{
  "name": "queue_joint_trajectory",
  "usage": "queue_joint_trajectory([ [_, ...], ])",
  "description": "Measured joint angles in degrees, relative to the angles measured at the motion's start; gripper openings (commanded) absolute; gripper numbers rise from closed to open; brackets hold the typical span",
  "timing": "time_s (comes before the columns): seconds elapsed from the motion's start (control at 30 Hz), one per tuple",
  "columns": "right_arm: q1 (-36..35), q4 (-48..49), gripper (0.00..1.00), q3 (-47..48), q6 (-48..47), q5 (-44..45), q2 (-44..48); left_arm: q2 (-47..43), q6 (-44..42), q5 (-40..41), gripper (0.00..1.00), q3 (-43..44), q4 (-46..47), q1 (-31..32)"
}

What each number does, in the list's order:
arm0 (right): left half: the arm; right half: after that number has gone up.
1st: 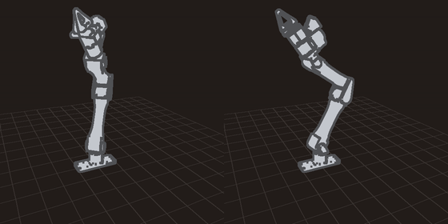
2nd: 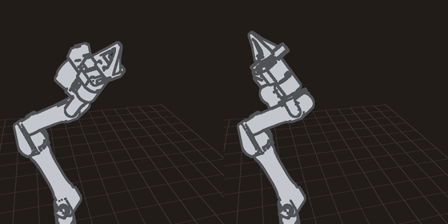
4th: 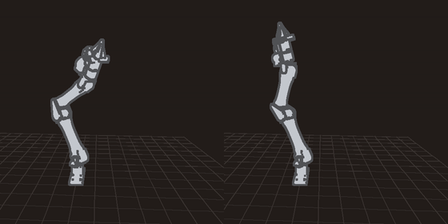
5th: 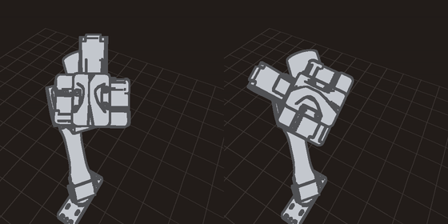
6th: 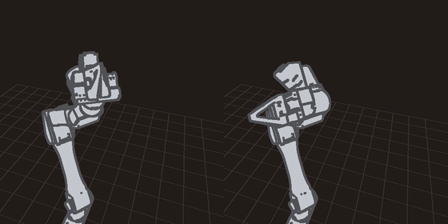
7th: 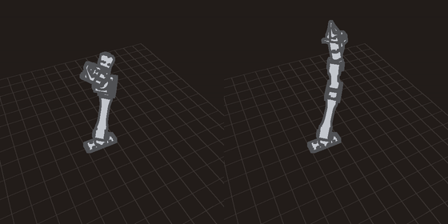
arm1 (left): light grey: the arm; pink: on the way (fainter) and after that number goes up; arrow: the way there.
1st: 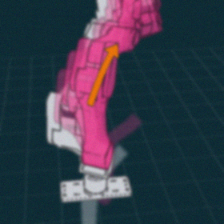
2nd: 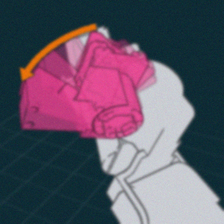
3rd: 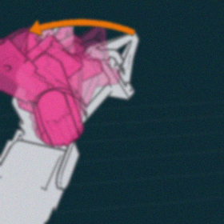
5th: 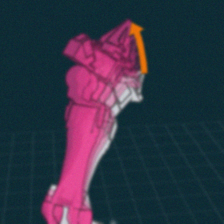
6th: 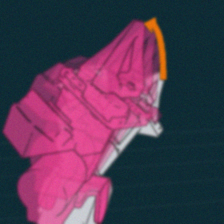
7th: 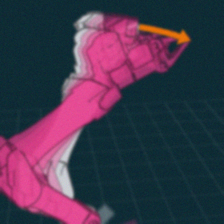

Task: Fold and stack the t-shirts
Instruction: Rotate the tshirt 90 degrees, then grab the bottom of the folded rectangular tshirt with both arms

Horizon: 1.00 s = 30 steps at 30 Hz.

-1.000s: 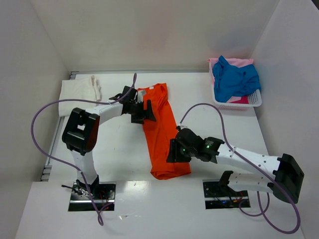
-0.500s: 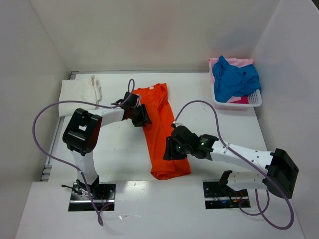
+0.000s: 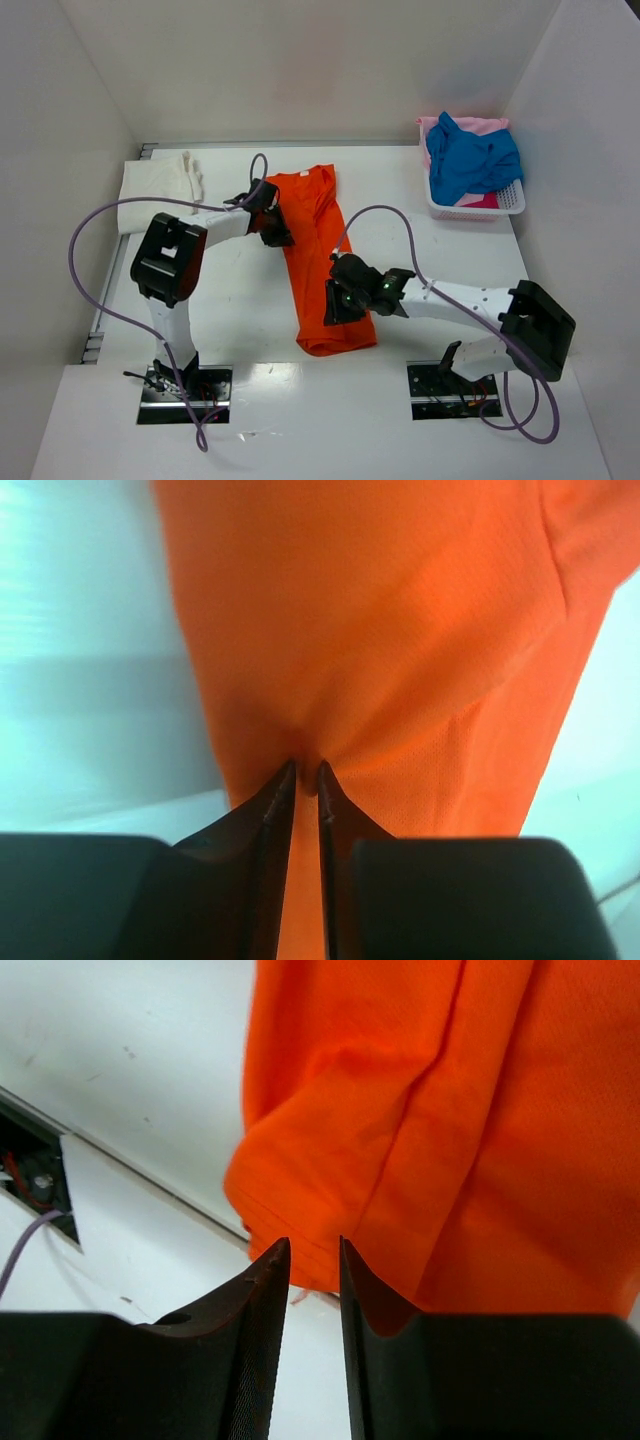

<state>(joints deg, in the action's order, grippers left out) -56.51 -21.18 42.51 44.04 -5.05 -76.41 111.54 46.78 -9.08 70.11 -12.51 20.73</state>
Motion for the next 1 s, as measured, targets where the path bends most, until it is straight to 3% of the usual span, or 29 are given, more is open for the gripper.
queue_joint_trajectory([
  [0.07,0.0,0.3,0.33,0.8,-0.9,-0.2,-2.4,0.2,0.0,1.4,0.06,0.9,-1.1,-0.8],
  [0.27,-0.1,0.7,0.33,4.6,-3.6,-0.4,-6.3,4.2,-1.1,3.8,0.04,7.6,-5.0,-3.2],
  [0.47,-0.2,0.9,0.42,8.8,-5.7,-0.4,-9.9,8.8,-5.5,7.0,0.08,15.6,-7.9,-3.7],
  [0.63,-0.5,0.8,0.45,13.7,-7.3,0.2,-12.7,9.5,-9.0,8.8,0.24,17.7,-9.7,-3.7],
  [0.73,-0.7,1.0,0.46,16.6,-8.2,1.6,-12.8,9.2,-9.8,8.8,0.51,17.5,-9.7,-3.8],
  [0.77,-0.7,1.0,0.46,16.9,-8.3,1.8,-12.8,8.7,-10.3,8.6,0.65,17.0,-9.5,-3.9],
  [0.8,-0.7,1.0,0.46,17.2,-8.5,2.3,-12.9,8.1,-10.7,8.6,0.70,16.5,-9.6,-4.0],
  [0.9,-0.5,0.5,0.34,19.4,-8.9,5.3,-14.1,0.5,-11.3,8.4,0.86,11.1,-10.4,-5.1],
  [1.0,0.5,0.6,0.24,21.4,-9.1,7.8,-15.2,-8.5,-11.8,8.2,0.89,6.5,-9.7,-5.8],
])
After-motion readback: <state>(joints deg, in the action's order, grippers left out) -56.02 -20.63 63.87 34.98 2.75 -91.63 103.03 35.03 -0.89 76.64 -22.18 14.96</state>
